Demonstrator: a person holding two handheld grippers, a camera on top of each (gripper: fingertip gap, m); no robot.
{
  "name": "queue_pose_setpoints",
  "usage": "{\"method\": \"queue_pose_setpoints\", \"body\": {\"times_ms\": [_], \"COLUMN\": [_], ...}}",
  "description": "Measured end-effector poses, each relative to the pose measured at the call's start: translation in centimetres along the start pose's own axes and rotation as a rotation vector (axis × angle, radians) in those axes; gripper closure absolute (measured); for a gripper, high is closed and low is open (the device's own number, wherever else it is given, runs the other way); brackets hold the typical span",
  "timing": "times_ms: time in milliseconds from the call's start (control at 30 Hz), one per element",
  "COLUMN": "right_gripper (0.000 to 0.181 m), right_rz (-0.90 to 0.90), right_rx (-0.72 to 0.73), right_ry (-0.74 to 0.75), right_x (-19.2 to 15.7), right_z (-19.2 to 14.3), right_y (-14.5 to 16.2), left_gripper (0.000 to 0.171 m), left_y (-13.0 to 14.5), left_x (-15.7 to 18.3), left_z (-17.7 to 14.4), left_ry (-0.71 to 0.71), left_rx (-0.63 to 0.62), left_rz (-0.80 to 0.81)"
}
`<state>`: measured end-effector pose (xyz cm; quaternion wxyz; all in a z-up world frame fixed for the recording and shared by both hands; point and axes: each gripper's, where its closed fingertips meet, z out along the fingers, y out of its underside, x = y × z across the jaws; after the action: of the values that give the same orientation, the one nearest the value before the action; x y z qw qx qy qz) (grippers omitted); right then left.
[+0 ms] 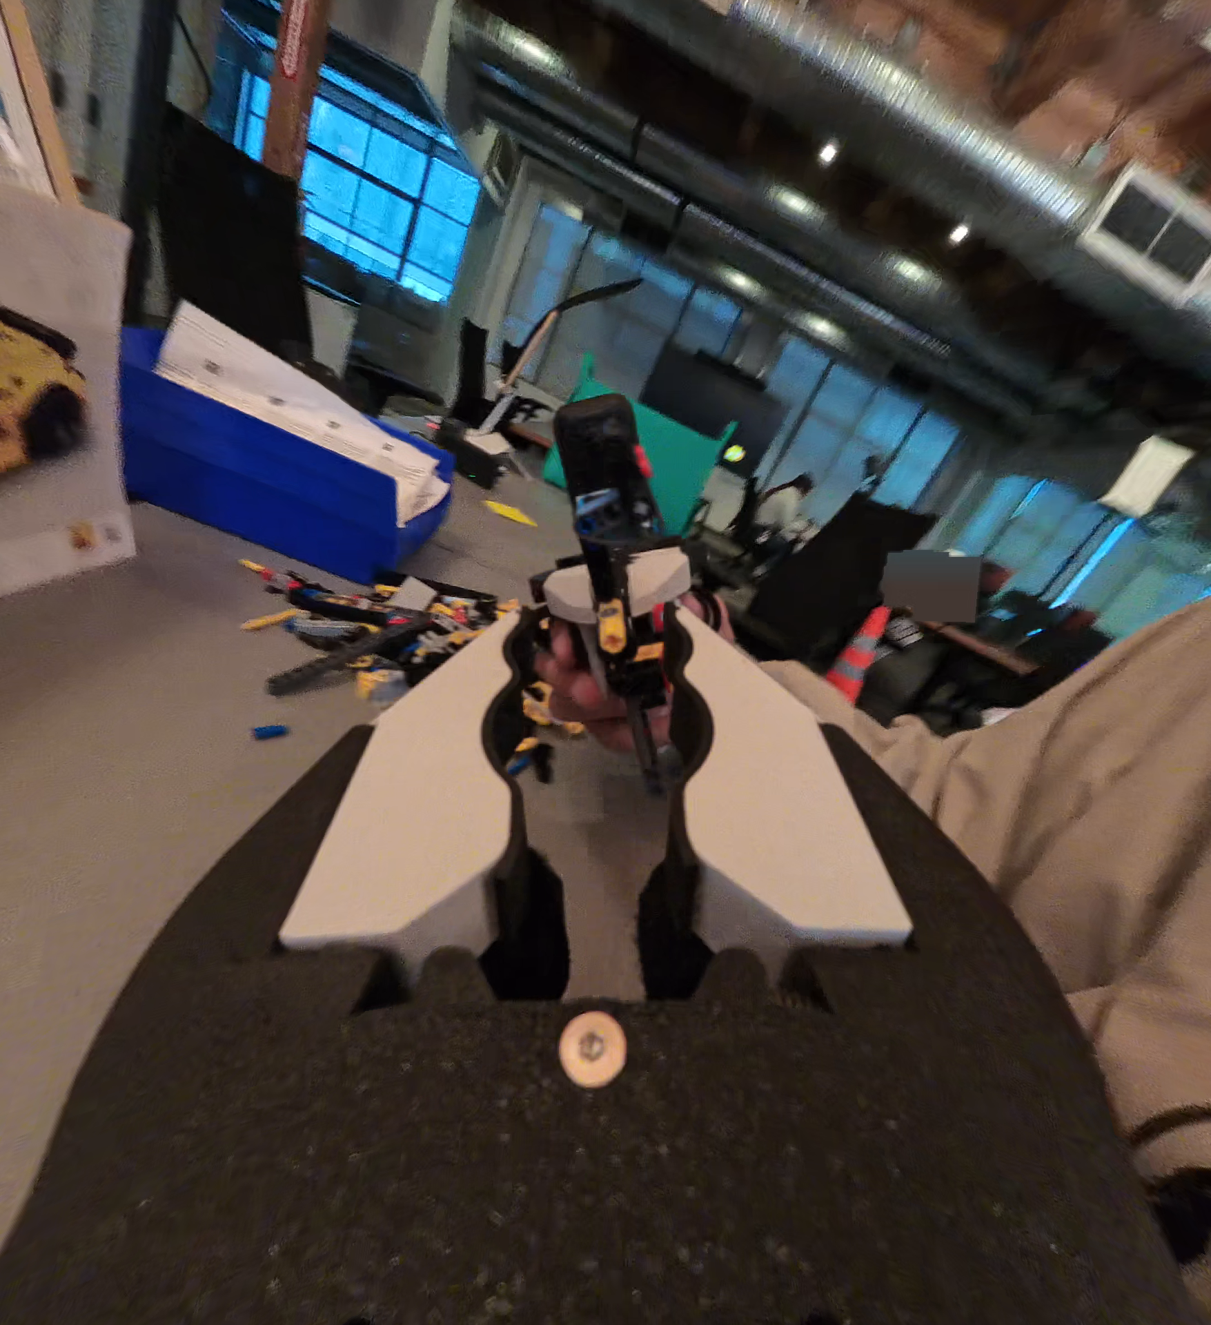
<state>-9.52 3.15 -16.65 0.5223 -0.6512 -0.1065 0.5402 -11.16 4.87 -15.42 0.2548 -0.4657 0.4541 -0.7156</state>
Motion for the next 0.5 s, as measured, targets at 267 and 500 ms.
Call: {"method": "queue_pose_setpoints", "body": {"times_ms": [267, 500], "right_gripper": [0.175, 0.176], "right_rz": [0.003, -0.008], "right_rx": [-0.031, -0.070], "right_ry": [-0.019, -0.005], "right_x": [-0.5, -0.2], "right_z": [1.6, 1.3], "right_y": [0.9, 1.3], "left_gripper": [0.162, 0.165], "left_y": [1.8, 2.3], "left_x": [1.3, 0.8], "left_z": [0.6, 0.4], "left_ry": [0.114, 0.081], "left_rx": [-0.088, -0.149], "left_rz": [-0.067, -0.020]}}
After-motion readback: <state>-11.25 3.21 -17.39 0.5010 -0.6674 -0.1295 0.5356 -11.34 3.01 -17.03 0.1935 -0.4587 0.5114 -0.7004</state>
